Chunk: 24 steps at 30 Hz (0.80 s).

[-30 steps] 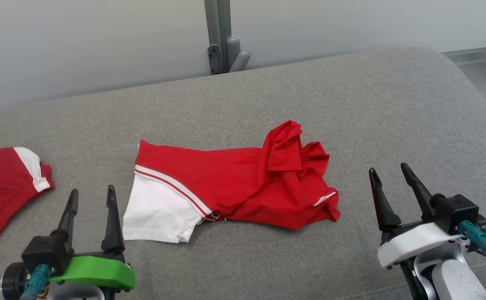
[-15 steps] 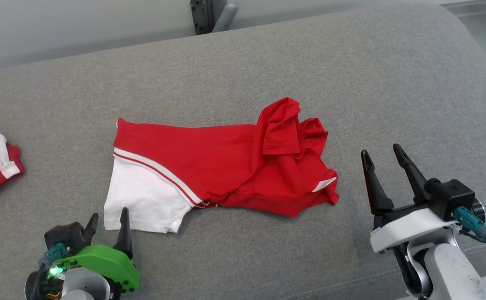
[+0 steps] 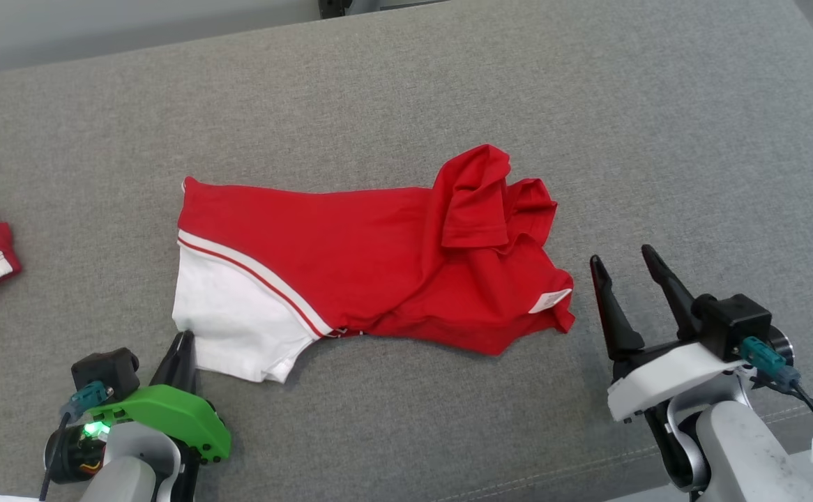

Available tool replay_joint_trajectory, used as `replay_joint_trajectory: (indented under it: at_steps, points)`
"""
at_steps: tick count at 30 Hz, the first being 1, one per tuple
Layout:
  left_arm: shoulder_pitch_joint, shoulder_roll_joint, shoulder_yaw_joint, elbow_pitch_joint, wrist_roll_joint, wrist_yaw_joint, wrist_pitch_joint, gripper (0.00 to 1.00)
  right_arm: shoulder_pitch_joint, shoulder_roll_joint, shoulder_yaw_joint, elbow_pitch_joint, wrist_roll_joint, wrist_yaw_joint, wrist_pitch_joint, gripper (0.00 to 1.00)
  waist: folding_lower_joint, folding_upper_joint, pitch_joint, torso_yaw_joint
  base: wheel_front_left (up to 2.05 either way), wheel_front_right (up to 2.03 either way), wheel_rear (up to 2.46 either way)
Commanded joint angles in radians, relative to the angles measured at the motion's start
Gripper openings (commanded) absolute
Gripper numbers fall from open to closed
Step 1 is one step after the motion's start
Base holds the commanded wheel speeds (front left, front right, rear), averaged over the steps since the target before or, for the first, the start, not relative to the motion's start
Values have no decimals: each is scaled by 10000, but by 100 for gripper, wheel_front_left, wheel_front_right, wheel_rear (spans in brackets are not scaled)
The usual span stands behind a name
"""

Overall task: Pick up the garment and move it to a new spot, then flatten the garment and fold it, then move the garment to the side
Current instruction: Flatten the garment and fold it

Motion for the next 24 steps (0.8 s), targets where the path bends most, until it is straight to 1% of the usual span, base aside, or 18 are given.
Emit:
replay_joint_trajectory:
  at_steps: [1,3,10,15,16,17,18,19,24]
  points:
    - [-103,-106,-135,188,65,-62,61,0,-195,-100,271,226,109,-3,75,100,0,0,175,98,0,0,0]
    - [-184,-116,-155,206,74,-77,43,0,-298,-133,413,376,210,-3,65,100,0,0,240,134,0,0,0]
    - [-533,-191,-298,352,195,-88,-95,0,-1035,-300,1293,1700,674,-3,117,100,0,0,651,384,0,0,0]
    - [-654,-181,-267,425,181,-70,-274,0,-1416,-350,1523,2413,1018,-3,240,100,0,0,810,465,0,0,0]
    - [-670,-167,-261,425,189,-64,-317,0,-1459,-360,1556,2485,1101,-3,232,57,0,0,828,472,0,0,0]
    - [-686,-156,-260,421,198,-60,-369,0,-1473,-375,1591,2542,1173,-3,244,41,0,0,841,477,0,0,0]
    - [-704,-143,-255,400,211,-63,-424,0,-1488,-412,1614,2570,1233,-3,229,23,0,0,855,479,0,0,0]
    - [-731,-124,-248,354,243,-47,-511,0,-1511,-448,1629,2564,1306,-3,183,0,0,0,865,476,0,0,0]
    - [-758,-22,-162,19,329,55,-882,0,-1592,-645,1642,2267,1465,-5,28,0,0,0,851,404,0,0,0]
